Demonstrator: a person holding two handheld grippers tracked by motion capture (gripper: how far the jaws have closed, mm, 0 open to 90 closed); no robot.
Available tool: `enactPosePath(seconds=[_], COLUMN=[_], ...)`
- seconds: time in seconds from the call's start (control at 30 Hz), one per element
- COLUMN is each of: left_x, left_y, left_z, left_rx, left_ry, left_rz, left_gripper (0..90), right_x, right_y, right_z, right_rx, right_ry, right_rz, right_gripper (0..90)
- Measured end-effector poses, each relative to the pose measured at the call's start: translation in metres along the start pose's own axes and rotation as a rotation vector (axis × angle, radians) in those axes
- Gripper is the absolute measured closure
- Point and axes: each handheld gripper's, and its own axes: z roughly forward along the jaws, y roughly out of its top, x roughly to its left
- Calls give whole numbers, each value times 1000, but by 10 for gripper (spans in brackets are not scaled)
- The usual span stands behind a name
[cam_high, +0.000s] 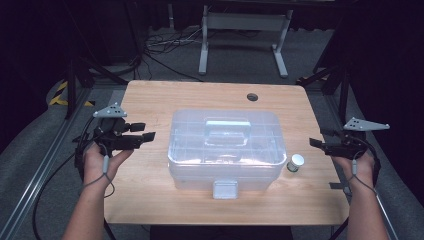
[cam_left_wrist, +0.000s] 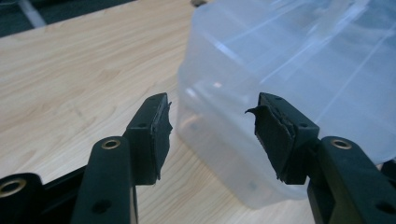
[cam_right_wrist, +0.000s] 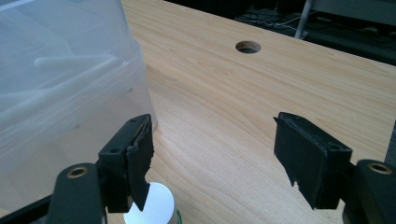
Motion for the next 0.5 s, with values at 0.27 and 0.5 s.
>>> enactPosePath(seconds=[0.27,0.5], left_x=[-14,-30], left_y=[29,56], left_z=[5,18], left_rx=[4,1], left_ry=[-50,-109], left_rz=[42,70], left_gripper=[454,449], right_x=[0,4], right_y=[1,2], right_z=[4,6], right_rx=[5,0], right_ry=[12,32], right_rz=[3,-2], right_gripper=[285,283])
